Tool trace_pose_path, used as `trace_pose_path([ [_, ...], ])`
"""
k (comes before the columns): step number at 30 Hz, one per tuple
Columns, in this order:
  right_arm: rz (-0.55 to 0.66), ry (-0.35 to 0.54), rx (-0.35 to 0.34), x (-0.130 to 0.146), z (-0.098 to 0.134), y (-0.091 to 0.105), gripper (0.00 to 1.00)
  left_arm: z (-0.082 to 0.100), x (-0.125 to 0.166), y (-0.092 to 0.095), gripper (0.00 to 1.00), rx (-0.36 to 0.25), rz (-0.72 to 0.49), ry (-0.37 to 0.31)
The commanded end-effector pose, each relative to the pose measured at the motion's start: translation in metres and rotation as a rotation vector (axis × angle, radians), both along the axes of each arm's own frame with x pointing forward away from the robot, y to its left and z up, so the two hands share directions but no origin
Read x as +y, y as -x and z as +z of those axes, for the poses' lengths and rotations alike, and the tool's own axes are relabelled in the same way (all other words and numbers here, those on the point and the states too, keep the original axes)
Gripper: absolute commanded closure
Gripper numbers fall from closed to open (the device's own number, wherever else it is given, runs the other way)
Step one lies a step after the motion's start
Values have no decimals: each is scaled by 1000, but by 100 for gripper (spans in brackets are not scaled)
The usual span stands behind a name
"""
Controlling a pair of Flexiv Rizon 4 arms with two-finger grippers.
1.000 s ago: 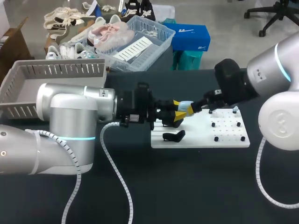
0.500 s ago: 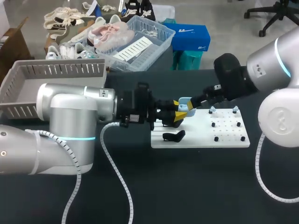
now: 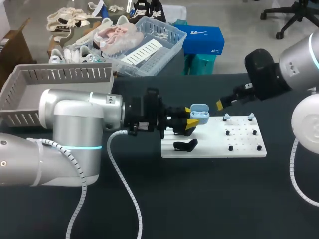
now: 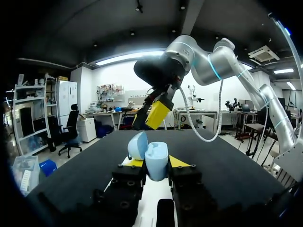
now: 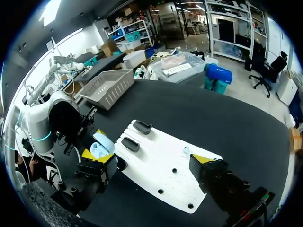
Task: Pick up each earbud case from the left stands, insert the matching earbuds, close the lid, and place the case in the box.
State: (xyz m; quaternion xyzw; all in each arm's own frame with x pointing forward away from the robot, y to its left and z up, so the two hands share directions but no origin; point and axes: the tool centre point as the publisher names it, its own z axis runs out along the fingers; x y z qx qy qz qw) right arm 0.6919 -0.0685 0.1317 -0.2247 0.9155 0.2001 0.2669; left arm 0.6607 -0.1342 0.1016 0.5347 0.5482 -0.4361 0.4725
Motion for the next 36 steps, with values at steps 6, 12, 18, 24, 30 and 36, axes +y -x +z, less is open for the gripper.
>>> trace_pose_path([
  [6, -178, 276, -53, -46, -11, 0, 0, -1, 0, 0, 100, -2, 3, 2],
  [12, -228, 371, -53, -66, -23, -8, 0, -1, 0, 0, 100, -2, 3, 2],
  [18, -252, 427, -42, -76, -37, -15, 0, -1, 0, 0, 100, -2, 3, 2],
  [24, -261, 470, -30, -79, -51, -25, 0, -1, 0, 0, 100, -2, 3, 2],
  [30, -263, 487, -32, -79, -60, -33, 0, -1, 0, 0, 100, -2, 3, 2],
  [36, -256, 498, -17, -79, -68, -39, 15, -1, 0, 0, 100, -2, 3, 2],
])
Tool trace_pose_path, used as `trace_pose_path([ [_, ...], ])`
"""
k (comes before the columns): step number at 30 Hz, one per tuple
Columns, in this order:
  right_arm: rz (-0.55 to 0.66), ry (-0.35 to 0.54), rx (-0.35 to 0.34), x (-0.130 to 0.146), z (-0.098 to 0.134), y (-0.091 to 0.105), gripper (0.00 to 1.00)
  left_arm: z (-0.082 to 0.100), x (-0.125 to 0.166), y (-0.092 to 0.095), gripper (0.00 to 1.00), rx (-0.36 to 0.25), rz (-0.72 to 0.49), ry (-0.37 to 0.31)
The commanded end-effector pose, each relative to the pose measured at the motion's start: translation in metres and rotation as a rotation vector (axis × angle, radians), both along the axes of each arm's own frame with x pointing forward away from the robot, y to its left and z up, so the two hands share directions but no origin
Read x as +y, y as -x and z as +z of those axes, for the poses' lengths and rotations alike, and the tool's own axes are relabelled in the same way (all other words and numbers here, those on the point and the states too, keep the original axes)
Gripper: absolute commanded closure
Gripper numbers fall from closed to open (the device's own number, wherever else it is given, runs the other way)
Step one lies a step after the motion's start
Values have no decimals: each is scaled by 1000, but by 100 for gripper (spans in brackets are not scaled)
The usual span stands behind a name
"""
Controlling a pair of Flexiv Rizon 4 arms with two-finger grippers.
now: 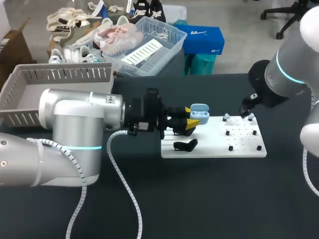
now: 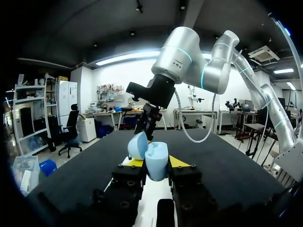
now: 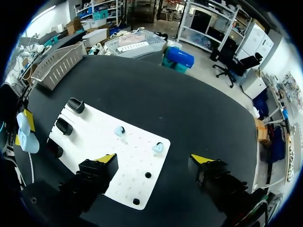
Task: Pick up each earbud case from the left stands, insert the matching earbuds, close the lid, and place the case in the box.
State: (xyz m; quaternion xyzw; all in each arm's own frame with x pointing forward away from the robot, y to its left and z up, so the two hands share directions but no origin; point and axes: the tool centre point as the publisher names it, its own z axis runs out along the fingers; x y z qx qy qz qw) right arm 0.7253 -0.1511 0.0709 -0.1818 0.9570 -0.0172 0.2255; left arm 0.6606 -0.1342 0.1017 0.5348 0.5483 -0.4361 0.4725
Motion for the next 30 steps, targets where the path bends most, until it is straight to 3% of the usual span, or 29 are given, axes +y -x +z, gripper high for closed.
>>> trace_pose_path([
  [1, -51, 89, -32, 2, -9, -7, 48, -1, 0, 0, 100, -2, 2, 2],
  [3, -54, 90, -26, 2, -11, -9, 53, -1, 0, 0, 100, -2, 2, 2],
  [19, -69, 98, 40, 1, -29, -13, 48, -1, 0, 0, 100, -2, 2, 2],
  [30, -82, 88, 63, -3, -36, -17, 51, -1, 0, 0, 100, -2, 2, 2],
])
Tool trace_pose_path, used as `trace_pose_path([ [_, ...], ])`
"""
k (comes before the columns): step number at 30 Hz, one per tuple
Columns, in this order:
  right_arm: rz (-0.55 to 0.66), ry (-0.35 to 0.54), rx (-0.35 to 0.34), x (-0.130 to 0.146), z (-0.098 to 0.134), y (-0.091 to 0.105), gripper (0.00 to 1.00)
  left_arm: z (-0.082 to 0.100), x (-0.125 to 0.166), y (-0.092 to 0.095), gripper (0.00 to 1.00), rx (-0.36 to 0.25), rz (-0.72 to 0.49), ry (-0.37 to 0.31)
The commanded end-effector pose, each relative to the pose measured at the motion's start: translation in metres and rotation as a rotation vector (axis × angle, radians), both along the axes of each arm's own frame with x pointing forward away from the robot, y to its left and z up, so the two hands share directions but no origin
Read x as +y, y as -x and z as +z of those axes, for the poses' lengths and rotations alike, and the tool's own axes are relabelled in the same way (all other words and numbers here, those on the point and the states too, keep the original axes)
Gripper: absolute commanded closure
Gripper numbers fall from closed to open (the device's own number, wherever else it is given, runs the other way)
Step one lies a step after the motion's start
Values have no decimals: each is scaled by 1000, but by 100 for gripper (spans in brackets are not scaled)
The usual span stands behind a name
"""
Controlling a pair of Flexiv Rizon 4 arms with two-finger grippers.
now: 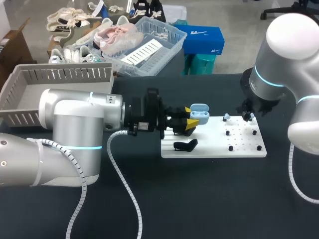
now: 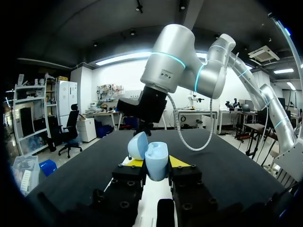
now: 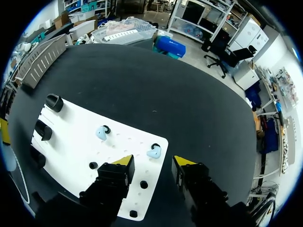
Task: Pick up each earbud case from the left stands, insert the matching earbuds, close the lid, and place the case in the box.
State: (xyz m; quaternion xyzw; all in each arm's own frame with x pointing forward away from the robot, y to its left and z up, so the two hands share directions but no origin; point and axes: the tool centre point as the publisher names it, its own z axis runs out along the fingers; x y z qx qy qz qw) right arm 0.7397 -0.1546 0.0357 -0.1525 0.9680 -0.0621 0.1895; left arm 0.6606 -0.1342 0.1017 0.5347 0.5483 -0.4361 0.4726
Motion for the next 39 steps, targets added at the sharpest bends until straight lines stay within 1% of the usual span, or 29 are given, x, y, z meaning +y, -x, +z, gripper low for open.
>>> trace_pose_path([
  [1, -1, 2, 7, 1, -1, -3, 52, -1, 0, 0, 100, -1, 2, 2],
  [12, -3, 8, 17, 0, -7, -5, 56, -1, 0, 0, 100, -1, 2, 2],
  [15, -5, 10, 18, -1, -7, -5, 60, -1, 0, 0, 100, -1, 2, 2],
  [26, -4, 14, 24, 0, -10, -6, 60, -1, 0, 0, 100, -1, 2, 2],
  [32, -3, 17, 29, 2, -12, -7, 63, -1, 0, 0, 100, -1, 2, 2],
  [39, -10, 18, 27, 4, -13, -8, 64, -1, 0, 0, 100, -1, 2, 2],
])
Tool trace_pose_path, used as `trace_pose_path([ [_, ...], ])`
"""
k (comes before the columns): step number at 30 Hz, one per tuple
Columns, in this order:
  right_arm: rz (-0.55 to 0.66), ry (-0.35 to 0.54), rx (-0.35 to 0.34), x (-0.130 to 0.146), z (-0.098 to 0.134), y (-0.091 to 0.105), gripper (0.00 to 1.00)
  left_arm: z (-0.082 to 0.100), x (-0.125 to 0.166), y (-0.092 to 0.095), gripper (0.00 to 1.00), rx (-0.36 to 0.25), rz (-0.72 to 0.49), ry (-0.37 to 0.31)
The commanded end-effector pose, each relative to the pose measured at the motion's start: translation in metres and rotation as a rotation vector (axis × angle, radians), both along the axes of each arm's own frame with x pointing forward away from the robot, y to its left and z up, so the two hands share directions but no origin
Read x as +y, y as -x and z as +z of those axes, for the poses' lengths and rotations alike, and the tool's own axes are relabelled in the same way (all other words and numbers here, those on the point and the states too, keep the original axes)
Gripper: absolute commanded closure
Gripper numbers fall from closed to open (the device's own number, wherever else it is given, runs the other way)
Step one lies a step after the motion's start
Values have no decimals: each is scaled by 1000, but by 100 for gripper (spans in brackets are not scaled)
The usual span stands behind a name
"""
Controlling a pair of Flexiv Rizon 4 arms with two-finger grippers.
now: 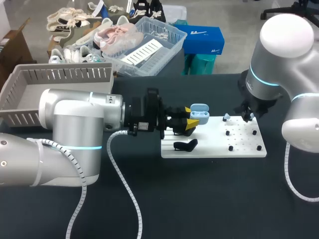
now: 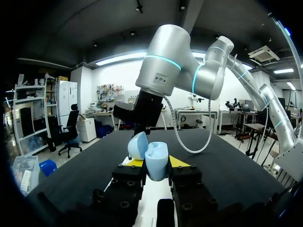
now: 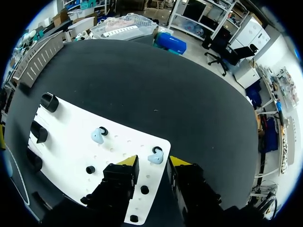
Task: Pick up each earbud case from the left stands, insert the matching earbuds, close the lid, and place the case in the box.
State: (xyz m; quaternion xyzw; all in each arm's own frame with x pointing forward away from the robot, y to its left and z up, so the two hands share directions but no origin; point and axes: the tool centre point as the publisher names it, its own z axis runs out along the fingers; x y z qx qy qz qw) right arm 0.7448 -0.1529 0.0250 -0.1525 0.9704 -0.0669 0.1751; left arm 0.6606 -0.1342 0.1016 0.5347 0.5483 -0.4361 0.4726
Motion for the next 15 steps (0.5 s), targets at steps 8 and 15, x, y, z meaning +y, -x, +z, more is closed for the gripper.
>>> trace_pose_path([
  [8, -15, 11, 6, 2, -4, -4, 66, -1, 0, 0, 100, -1, 2, 2],
  [15, -21, 14, 8, 2, -5, -4, 69, -1, 0, 0, 100, -1, 2, 2],
])
